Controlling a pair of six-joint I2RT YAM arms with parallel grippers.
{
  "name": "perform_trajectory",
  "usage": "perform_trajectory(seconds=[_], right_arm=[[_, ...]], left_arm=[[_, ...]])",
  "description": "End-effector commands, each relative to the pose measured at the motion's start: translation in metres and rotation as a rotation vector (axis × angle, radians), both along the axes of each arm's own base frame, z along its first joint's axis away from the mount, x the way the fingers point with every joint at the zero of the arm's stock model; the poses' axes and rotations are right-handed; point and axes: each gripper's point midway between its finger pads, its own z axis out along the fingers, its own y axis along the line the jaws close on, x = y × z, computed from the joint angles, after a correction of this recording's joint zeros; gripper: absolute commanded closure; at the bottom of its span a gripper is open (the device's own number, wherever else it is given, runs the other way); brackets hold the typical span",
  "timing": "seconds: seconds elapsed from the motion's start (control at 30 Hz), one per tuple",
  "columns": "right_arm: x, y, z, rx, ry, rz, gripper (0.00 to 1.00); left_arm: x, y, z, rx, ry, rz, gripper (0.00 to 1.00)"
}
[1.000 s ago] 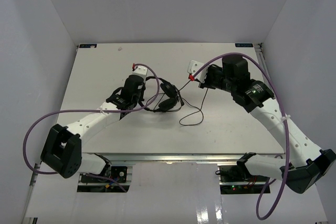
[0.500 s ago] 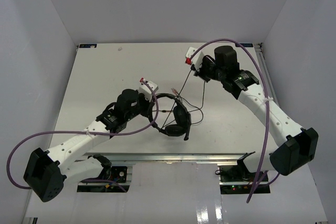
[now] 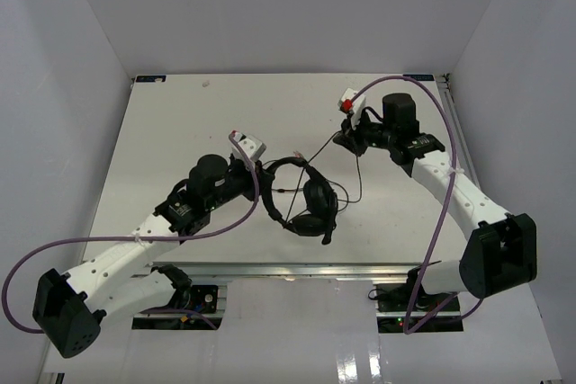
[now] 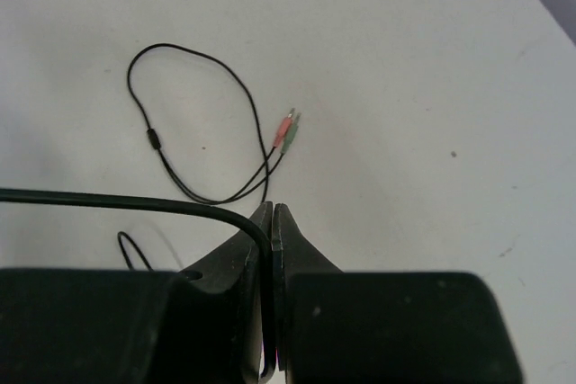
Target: Wrap the headphones
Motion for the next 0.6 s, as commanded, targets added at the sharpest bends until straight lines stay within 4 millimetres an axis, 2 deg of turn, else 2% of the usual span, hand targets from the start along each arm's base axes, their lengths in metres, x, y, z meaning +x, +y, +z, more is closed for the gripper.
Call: perform_trajectory(seconds=[0.0,0.07,0.13,0.17,0.2,0.37,0.47,0.57], right_arm=[[-0.048,0.029,0.030,0.264,0.031,0.261,0.92],[-0.070,0.037,0.029,0.343,0.109,0.359,0.92],[-0.075,0.042,0.038,0.389,0.091,0.416,0.92],[-0.081,0.045,0.038,0.428,0.166,0.440,0.92],[-0.084,0.048,0.042,0.451,0.190,0.462,0.92],[-0.095,0.063,0.049,0.518,0.296,0.527,0.89],[-0.107,0.074,0.054,0.557,0.322,0.572,0.82],[-0.121,0.085,0.054,0.561,0.330,0.614,0.82]], left_arm=[[0.000,-0.007,0.123,-0.306,-0.102,0.036,1.00],[0.004,-0.009,0.158,-0.387,-0.103,0.057,1.00],[0.005,-0.012,0.178,-0.450,-0.082,0.066,1.00],[0.007,-0.012,0.202,-0.499,-0.087,0.073,1.00],[0.010,-0.015,0.215,-0.532,-0.075,0.077,1.00],[0.030,-0.020,0.249,-0.646,-0.037,0.155,1.00],[0.037,-0.020,0.278,-0.723,-0.044,0.177,1.00],[0.046,-0.023,0.288,-0.747,-0.056,0.196,1.00]])
